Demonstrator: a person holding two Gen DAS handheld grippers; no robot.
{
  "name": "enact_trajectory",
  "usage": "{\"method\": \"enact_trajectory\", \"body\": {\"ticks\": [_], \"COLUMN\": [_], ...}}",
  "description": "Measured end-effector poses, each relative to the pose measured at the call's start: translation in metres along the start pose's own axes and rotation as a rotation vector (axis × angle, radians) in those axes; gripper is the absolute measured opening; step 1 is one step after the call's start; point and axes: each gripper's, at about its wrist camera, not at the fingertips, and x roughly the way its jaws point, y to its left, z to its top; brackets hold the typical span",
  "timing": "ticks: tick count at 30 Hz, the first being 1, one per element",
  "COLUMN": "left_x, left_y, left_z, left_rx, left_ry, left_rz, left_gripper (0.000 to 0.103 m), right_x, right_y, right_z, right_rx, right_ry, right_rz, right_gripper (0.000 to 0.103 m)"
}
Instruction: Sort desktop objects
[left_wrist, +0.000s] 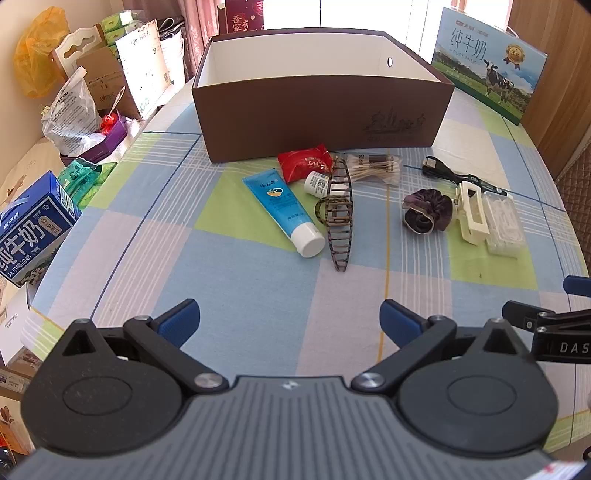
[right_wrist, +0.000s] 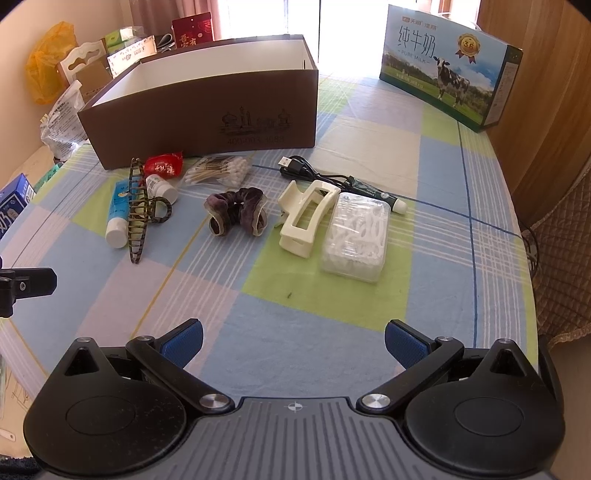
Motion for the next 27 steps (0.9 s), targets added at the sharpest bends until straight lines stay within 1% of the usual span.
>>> {"method": "enact_trajectory", "body": {"ticks": [27], "left_x": [0.0074], "left_y": [-0.0027], "left_z": [0.0092], "left_rx": [0.018], "left_ry": [0.017], "left_rz": [0.002], "left_gripper": [0.102], "right_x": [0.0096], "right_y": [-0.0041], "right_z": [0.0054], "right_rx": [0.013], "right_ry": [0.011], "right_rz": [0.010], "right_gripper": [0.101]}}
